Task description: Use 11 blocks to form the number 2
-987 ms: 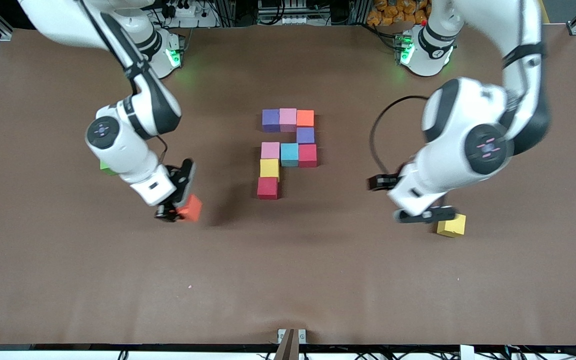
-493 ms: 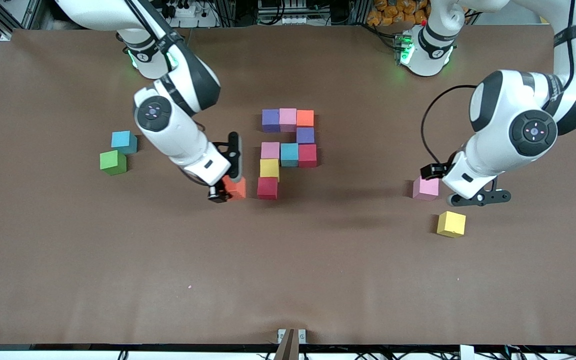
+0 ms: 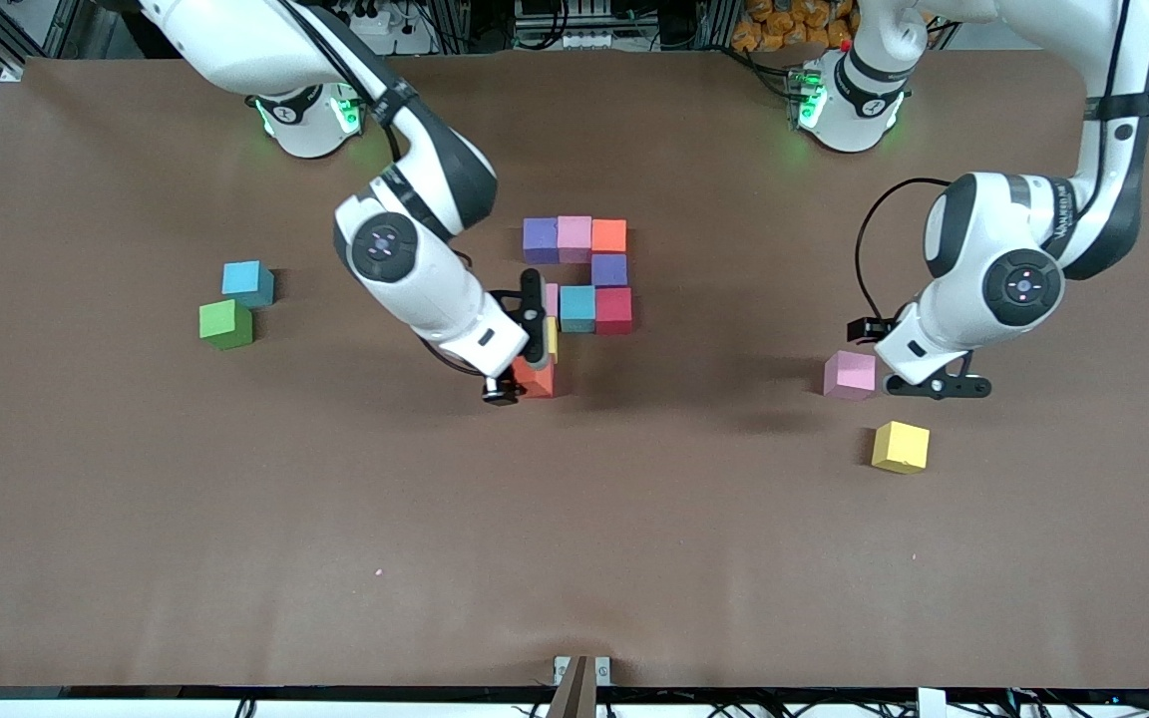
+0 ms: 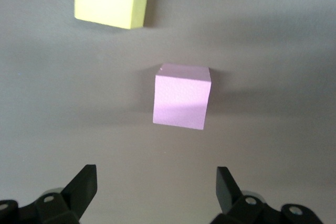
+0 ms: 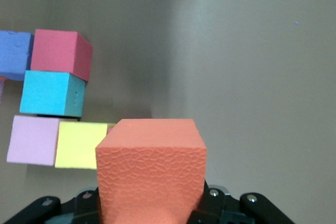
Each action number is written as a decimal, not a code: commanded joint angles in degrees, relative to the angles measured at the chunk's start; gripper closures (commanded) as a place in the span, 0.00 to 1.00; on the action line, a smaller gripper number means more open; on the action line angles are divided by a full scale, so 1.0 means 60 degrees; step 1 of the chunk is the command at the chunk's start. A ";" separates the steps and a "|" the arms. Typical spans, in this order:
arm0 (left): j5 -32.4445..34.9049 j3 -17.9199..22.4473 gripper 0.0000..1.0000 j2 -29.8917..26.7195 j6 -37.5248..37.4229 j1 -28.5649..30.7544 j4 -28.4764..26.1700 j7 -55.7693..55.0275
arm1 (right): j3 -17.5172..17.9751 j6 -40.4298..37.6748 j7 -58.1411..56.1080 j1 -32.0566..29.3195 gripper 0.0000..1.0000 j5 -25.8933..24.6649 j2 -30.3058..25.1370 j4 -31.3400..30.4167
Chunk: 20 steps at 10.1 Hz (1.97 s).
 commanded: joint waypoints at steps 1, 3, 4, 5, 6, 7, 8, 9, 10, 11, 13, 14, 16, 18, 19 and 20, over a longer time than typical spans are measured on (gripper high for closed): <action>0.0151 -0.0069 0.00 0.0184 0.0564 0.0163 -0.0265 0.0541 | -0.1389 -0.0954 0.0525 0.1657 0.57 0.0103 0.1077 0.1764; -0.0634 -0.0084 0.00 0.0768 0.1149 0.0367 -0.0163 0.0909 | -0.1967 -0.0927 0.1053 0.2468 0.56 0.0117 0.1472 0.1972; -0.1437 -0.0069 0.00 0.1091 0.1428 0.0368 -0.0134 0.1200 | -0.2215 -0.1014 0.1302 0.2863 0.56 0.0117 0.1895 0.2495; -0.2185 -0.0069 0.00 0.1312 0.1677 0.0368 -0.0133 0.1580 | -0.2624 -0.1160 0.1435 0.3345 0.56 0.0117 0.2276 0.2935; -0.2439 -0.0055 0.00 0.1474 0.1752 0.0382 -0.0133 0.1830 | -0.2773 -0.1176 0.1610 0.3567 0.57 0.0117 0.2367 0.2940; -0.2442 -0.0055 0.00 0.1620 0.1811 0.0383 -0.0133 0.1891 | -0.2789 -0.1132 0.1656 0.3584 0.57 0.0103 0.2470 0.2940; -0.2311 -0.0055 0.00 0.1680 0.1855 0.0383 -0.0133 0.1920 | -0.2789 -0.1103 0.1656 0.3599 0.56 0.0103 0.2558 0.2925; -0.2295 -0.0040 0.00 0.1811 0.1957 0.0383 -0.0133 0.2182 | -0.2804 -0.1074 0.1685 0.3599 0.56 0.0088 0.2631 0.2896; -0.2295 -0.0040 0.00 0.1943 0.2060 0.0383 -0.0119 0.2315 | -0.2862 -0.0972 0.1627 0.3628 0.55 0.0088 0.2646 0.2649; -0.2295 -0.0040 0.00 0.2016 0.2206 0.0383 -0.0119 0.2316 | -0.2920 -0.0637 0.1641 0.3715 0.55 0.0073 0.2646 0.2386; -0.2237 -0.0040 0.00 0.2090 0.2236 0.0383 -0.0090 0.2331 | -0.2921 -0.0065 0.1656 0.3702 0.55 0.0117 0.2748 0.2047; -0.2004 -0.0040 0.00 0.2177 0.2309 0.0383 -0.0002 0.2316 | -0.2921 -0.0048 0.1685 0.3716 0.55 0.0132 0.2822 0.2046; -0.1958 -0.0040 0.00 0.2237 0.2353 0.0383 0.0100 0.2316 | -0.2935 -0.0004 0.1656 0.3673 0.55 0.0117 0.2881 0.2046; -0.1973 -0.0040 0.17 0.2266 0.2354 0.0397 0.0101 0.2316 | -0.2936 0.0011 0.1685 0.3643 0.55 0.0146 0.2866 0.1813; -0.2031 -0.0040 0.23 0.2266 0.2354 0.0397 0.0101 0.2316 | -0.2936 0.0040 0.1685 0.3643 0.55 0.0146 0.2866 0.1797; -0.2046 -0.0040 0.29 0.2237 0.2354 0.0383 0.0101 0.2316 | -0.2936 0.0026 0.1685 0.3628 0.55 0.0175 0.2866 0.1797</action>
